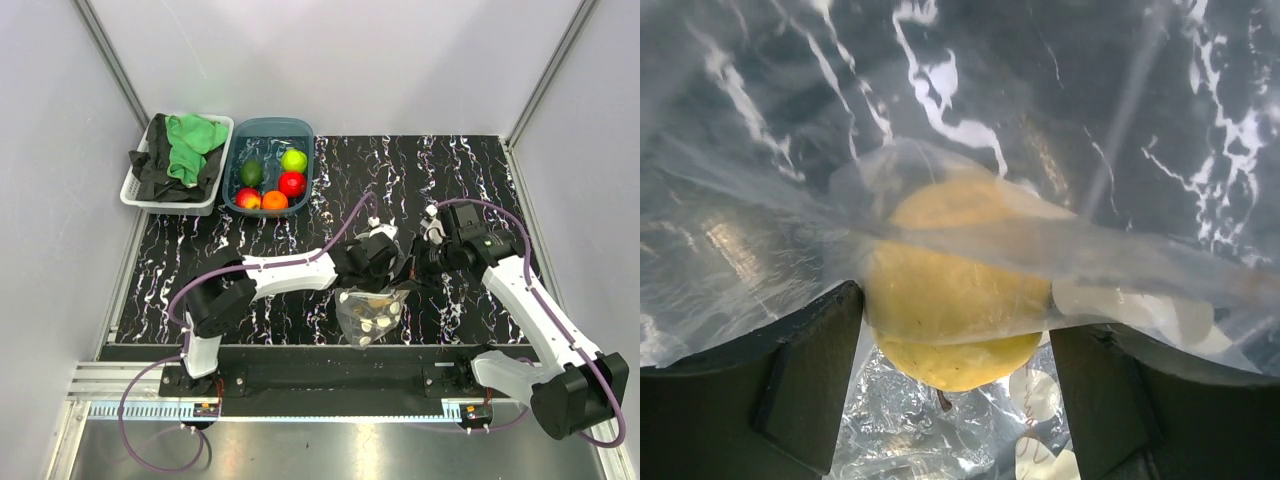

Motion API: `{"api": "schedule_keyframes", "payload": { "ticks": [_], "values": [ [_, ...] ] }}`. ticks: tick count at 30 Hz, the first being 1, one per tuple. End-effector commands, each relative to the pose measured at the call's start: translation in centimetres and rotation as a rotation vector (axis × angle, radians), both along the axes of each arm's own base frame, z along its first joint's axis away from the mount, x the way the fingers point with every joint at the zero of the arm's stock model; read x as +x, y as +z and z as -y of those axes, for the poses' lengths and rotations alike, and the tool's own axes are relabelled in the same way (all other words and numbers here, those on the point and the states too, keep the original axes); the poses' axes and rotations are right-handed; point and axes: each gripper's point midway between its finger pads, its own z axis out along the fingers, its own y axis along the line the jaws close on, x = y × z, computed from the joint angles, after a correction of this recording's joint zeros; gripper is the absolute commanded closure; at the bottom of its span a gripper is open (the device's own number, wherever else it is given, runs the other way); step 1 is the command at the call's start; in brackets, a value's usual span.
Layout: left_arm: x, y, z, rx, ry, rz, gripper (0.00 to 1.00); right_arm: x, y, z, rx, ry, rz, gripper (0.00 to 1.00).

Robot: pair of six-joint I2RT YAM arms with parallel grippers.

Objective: Open the zip-top bag and remove the fake food

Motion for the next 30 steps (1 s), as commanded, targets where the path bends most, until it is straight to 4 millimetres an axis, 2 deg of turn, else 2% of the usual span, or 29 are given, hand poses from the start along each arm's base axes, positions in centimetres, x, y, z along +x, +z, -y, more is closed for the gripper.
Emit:
{"api": "schedule_keyframes", "payload": {
  "ticks": [1,2,3,4,5,9,12,15,17,20,22,26,30],
  "values": [
    [1.6,1.0,-0.6,0.051,-0.044,0.069,0.24,0.2,-1.2,0.7,-0.049,0.003,0.004,1.0],
    [1.6,1.4,-0.8,0.061,-0.071,0.091,0.23,0.2,-1.3,0.8,-0.055,0.006,0.006,1.0],
    [1.5,2.8,-1.1,0.047,-0.085,0.109,0.22,0.3,-1.4,0.9,-0.062,0.004,0.009,1.0],
    [1.1,3.0,-1.5,0.05,-0.1,0.11,0.21,0.4,-1.4,0.9,-0.065,0.006,0.015,1.0],
    [0.8,4.6,-1.7,0.021,-0.113,0.126,0.2,0.5,-1.2,0.9,-0.066,0.012,0.027,1.0],
    [-1.0,6.8,-1.8,-0.069,-0.14,0.086,0.21,0.9,-0.3,0.7,-0.057,0.024,0.052,1.0],
    [-2.1,7.2,-1.2,-0.135,-0.141,0.043,0.29,1.1,0.0,0.5,-0.046,0.037,0.055,1.0],
    [-2.2,7.1,-0.8,-0.14,-0.15,0.035,0.43,1.0,0.0,0.3,-0.038,0.047,0.048,1.0],
    [-2.2,7.5,-0.2,-0.163,-0.161,0.037,0.56,0.9,0.0,0.3,-0.034,0.048,0.048,1.0],
    [-2.2,7.8,0.7,-0.196,-0.176,0.041,0.6,0.8,-0.1,0.2,-0.03,0.058,0.041,1.0],
    [-2.0,7.2,1.1,-0.189,-0.175,0.037,0.6,0.8,-0.2,0.2,-0.032,0.06,0.039,1.0],
    [-1.0,6.2,1.6,-0.163,-0.151,0.048,0.52,0.8,-0.3,0.2,-0.029,0.066,0.037,1.0],
    [0.3,5.3,1.6,-0.132,-0.094,0.081,0.35,0.7,-0.4,0.2,-0.028,0.069,0.033,1.0]
  ]
}}
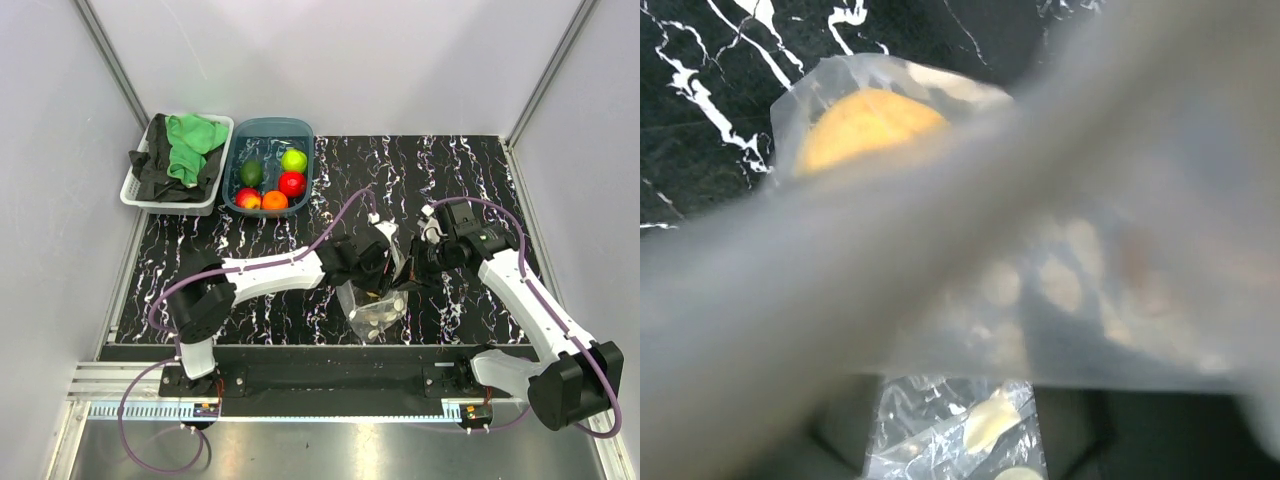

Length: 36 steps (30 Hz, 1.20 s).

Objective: Open the zip-top bag and remove the fake food

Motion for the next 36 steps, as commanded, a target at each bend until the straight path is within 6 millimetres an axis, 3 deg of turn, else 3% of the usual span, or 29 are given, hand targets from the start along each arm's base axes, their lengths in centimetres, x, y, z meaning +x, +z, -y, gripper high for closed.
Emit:
{"api": "schedule_keyframes", "payload": {
  "ticks": [1,8,22,26,27,33,36],
  "values": [
    [2.3,1.5,1.9,-0.063,0.058,0.083,0.33,0.4,1.0,-0.4,0.029,0.025,0.032,1.0],
    [4.0,1.1,1.8,-0.092,0.124,0.161,0.26,0.4,0.9,-0.4,0.031,0.03,0.026,1.0],
    [5.6,-3.0,3.4,-0.014,0.096,0.137,0.26,0.5,0.5,-0.3,0.022,0.034,0.021,1.0],
    [5.5,-2.2,3.2,-0.012,0.074,0.153,0.39,0.4,0.6,-0.2,0.022,0.037,0.033,1.0],
    [5.3,-2.2,2.8,-0.006,0.072,0.149,0.5,0.5,0.6,-0.2,0.018,0.036,0.036,1.0],
    [3.8,0.8,1.2,0.016,-0.005,0.141,0.83,1.2,0.8,0.3,-0.01,0.027,0.073,1.0],
    [3.1,3.0,0.3,-0.001,-0.025,0.159,0.86,1.6,1.0,0.7,-0.031,0.021,0.104,1.0]
  ]
}}
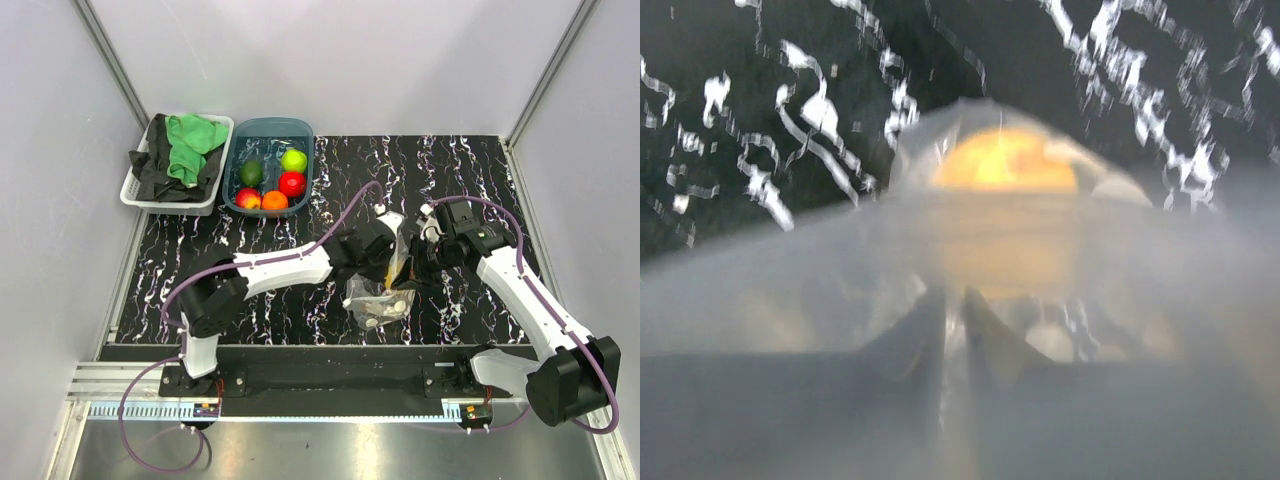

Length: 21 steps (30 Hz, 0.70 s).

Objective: Open the zip-top bag and remove the fake food

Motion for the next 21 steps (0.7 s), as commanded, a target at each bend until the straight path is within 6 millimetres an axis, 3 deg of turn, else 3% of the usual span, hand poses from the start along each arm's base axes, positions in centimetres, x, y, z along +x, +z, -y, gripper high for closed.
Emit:
{"api": "schedule_keyframes", "payload": {
  "ticks": [1,8,11,15,19,21],
  "values": [
    [-1.8,3.5,-1.8,-0.005,-0.066,0.017,0.88,1.4,1.7,0.5,-0.013,0.002,0.112,1.0],
    [-3.6,5.9,-2.2,-0.079,-0.084,-0.035,0.89,0.9,3.1,-0.2,0.047,0.022,0.113,1.0],
    [-3.2,6.0,-4.0,-0.04,0.021,-0.03,0.9,0.2,4.4,-2.8,0.236,0.098,0.066,1.0],
    [-1.7,7.1,-7.2,-0.001,0.174,0.054,0.9,0.1,7.8,-5.5,0.502,0.209,0.065,1.0],
    [-1.4,9.4,-8.2,-0.026,0.192,0.107,0.89,0.1,11.2,-6.5,0.635,0.267,0.079,1.0],
    [-1.5,9.6,-8.2,-0.037,0.196,0.104,0.87,0.2,11.1,-6.5,0.632,0.258,0.08,1.0]
  ]
}}
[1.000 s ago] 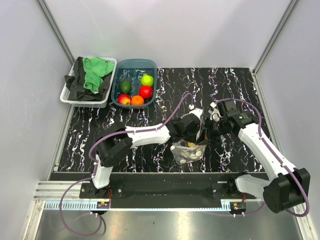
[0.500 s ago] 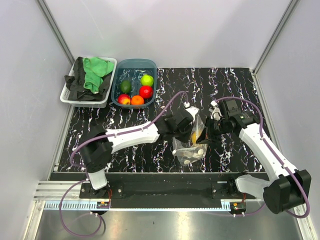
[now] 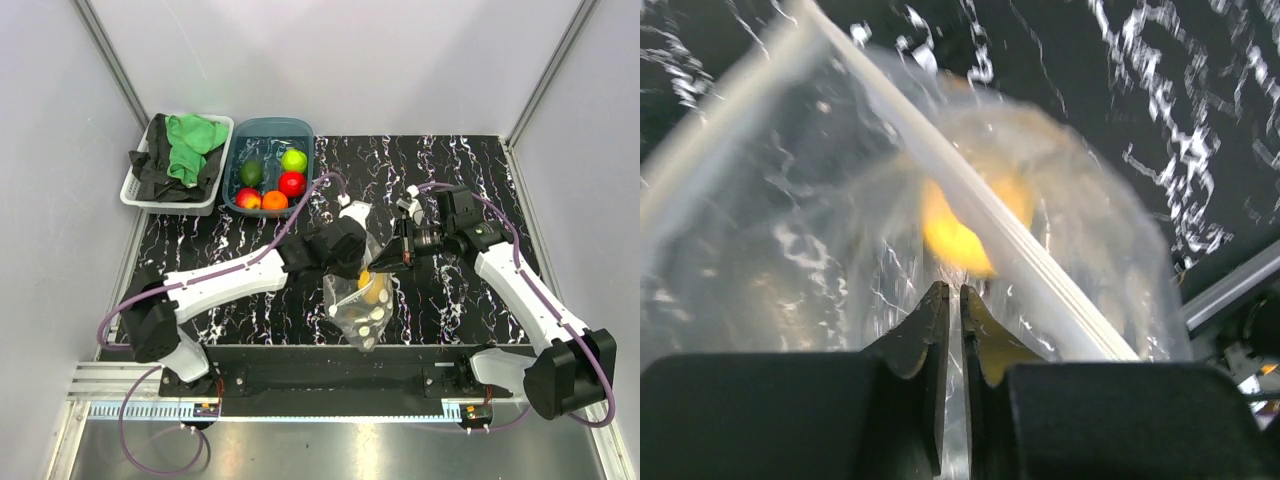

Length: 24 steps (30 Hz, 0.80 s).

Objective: Open the zip-top bag and remove the fake food

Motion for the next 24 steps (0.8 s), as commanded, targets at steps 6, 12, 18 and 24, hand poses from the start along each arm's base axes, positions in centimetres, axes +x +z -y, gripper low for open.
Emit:
{"api": "schedule_keyframes", "payload": {
  "ticks": [6,12,18,24],
  "values": [
    [-0.4,0.0,0.3,-0.036,0.033,-0.03,0.8,-0.5,-1.4,-0.5,0.069,0.001,-0.095,1.0],
    [-2.6,-4.6,1.2,0.016,-0.054,-0.16,0.78,-0.3,-4.6,0.6,-0.001,-0.08,-0.186,1.0],
    [-4.4,-5.5,2.8,-0.052,-0.147,-0.199,0.65,-0.1,-5.6,1.7,-0.081,-0.14,-0.193,1.0],
    [-5.6,-5.4,4.0,-0.114,-0.226,-0.22,0.61,-0.1,-6.3,2.2,-0.126,-0.171,-0.207,1.0]
  ]
}}
